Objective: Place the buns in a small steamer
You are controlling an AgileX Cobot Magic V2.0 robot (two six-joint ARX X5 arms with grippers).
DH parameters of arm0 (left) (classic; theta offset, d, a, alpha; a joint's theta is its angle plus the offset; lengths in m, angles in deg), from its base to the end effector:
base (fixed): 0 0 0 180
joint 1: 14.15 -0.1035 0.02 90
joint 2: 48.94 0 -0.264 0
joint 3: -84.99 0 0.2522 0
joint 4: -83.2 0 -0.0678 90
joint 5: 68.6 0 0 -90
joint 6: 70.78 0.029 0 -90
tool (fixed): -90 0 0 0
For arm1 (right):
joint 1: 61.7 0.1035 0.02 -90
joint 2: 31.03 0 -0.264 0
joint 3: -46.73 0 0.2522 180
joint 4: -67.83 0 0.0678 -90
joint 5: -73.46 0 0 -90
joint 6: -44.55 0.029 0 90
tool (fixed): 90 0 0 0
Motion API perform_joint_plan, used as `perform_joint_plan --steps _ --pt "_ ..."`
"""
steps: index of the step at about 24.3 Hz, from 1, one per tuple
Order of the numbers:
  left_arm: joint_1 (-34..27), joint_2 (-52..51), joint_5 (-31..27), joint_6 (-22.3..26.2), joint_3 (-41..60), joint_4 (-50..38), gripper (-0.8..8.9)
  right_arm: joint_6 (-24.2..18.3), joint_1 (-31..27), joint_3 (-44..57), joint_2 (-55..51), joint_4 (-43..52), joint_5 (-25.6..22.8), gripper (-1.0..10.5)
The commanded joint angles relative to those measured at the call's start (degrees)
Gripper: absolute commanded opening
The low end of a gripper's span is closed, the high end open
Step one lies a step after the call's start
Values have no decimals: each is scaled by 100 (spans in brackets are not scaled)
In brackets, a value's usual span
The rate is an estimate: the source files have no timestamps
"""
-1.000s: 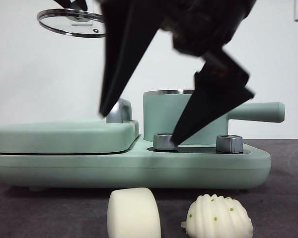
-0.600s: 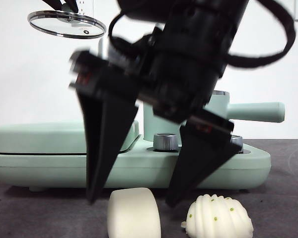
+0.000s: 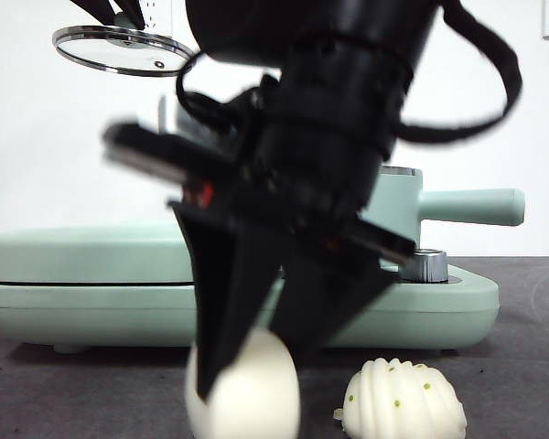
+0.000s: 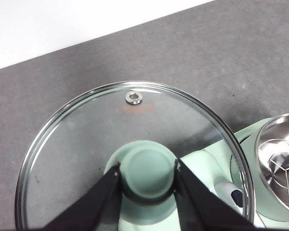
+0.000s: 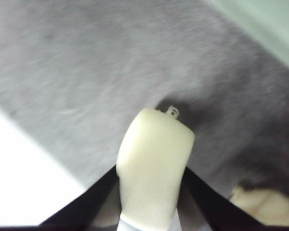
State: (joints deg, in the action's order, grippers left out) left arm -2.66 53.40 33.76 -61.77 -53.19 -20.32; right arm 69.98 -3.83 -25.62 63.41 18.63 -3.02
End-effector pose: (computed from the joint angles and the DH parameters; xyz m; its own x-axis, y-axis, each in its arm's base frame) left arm 0.3455 -0.0766 0.4465 0.6837 -0.3574 -0.6362 0.4493 0.8932 -0.0189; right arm 0.1564 0.2618 0.1809 -0.0321 0.3885 -0.9209 -0.5633 0.7541 0.3377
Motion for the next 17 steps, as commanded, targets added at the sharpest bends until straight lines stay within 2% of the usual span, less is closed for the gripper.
perform_joint_plan --steps 1,4,8,11,17 --pt "13 76 61 37 -179 -170 8 -367 -94 -625 79 -490 96 136" --pt "13 76 61 35 -179 -184 8 -756 -459 -1635 79 -1539 85 136" --pt "15 87 61 33 -179 -192 8 -1386 -1161 -3045 90 -2385 -341 109" --pt "15 87 61 9 -179 -192 8 -1615 -1591 -3816 240 -2634 -505 104" --pt "15 87 61 -50 -179 -188 8 -1895 -2251 -4977 927 -2889 -498 104"
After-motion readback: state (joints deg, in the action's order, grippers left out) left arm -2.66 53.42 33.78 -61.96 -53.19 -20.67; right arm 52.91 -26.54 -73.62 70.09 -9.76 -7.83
